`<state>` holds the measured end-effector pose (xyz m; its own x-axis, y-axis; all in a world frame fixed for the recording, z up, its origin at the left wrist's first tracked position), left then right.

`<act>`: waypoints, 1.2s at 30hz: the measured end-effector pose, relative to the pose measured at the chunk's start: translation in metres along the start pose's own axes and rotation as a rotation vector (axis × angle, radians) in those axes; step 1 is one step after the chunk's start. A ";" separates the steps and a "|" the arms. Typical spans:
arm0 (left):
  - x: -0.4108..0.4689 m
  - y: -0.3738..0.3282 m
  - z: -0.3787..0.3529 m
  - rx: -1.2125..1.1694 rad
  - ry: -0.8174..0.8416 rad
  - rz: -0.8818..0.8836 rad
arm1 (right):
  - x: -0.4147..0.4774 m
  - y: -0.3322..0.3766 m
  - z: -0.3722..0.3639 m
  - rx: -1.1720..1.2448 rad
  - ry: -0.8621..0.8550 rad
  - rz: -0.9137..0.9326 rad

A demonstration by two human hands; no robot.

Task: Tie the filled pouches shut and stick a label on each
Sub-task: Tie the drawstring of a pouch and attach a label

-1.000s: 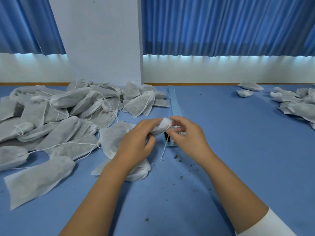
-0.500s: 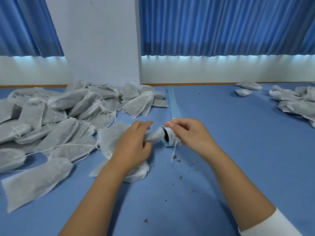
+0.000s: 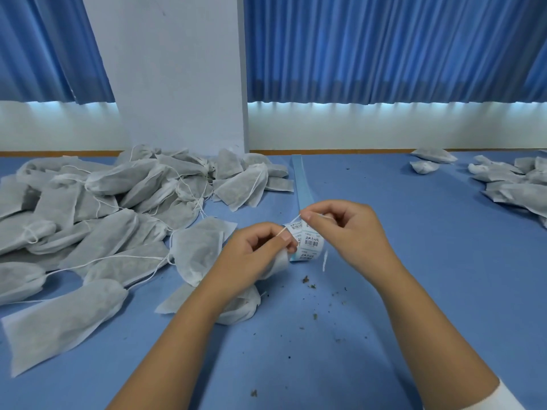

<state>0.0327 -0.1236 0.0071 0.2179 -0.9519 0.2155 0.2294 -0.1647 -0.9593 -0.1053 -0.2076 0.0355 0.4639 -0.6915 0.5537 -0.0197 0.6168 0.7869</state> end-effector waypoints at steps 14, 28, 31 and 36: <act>-0.005 -0.015 0.021 0.326 -0.302 -0.184 | -0.016 0.026 -0.031 -0.606 0.168 0.406; -0.004 0.004 -0.009 -0.011 0.022 0.203 | -0.006 -0.028 -0.016 -0.148 0.008 -0.149; -0.002 0.007 -0.004 -0.048 -0.044 0.223 | -0.006 -0.020 -0.007 -0.077 -0.119 -0.115; -0.001 0.006 0.001 -0.082 -0.063 0.193 | -0.006 -0.010 -0.019 0.180 0.061 -0.081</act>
<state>0.0350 -0.1233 0.0016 0.3098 -0.9501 0.0353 0.1008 -0.0041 -0.9949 -0.0909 -0.2026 0.0196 0.5227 -0.7087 0.4738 -0.1360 0.4793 0.8670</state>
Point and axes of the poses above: each hand's wrist, its own x-axis towards the middle knuckle, its own z-axis out of the back of the hand, y = z × x, the point moved 7 cm from there along x, towards the middle knuckle, and after that the axes turned 8 degrees about z, right-handed, at the moved point
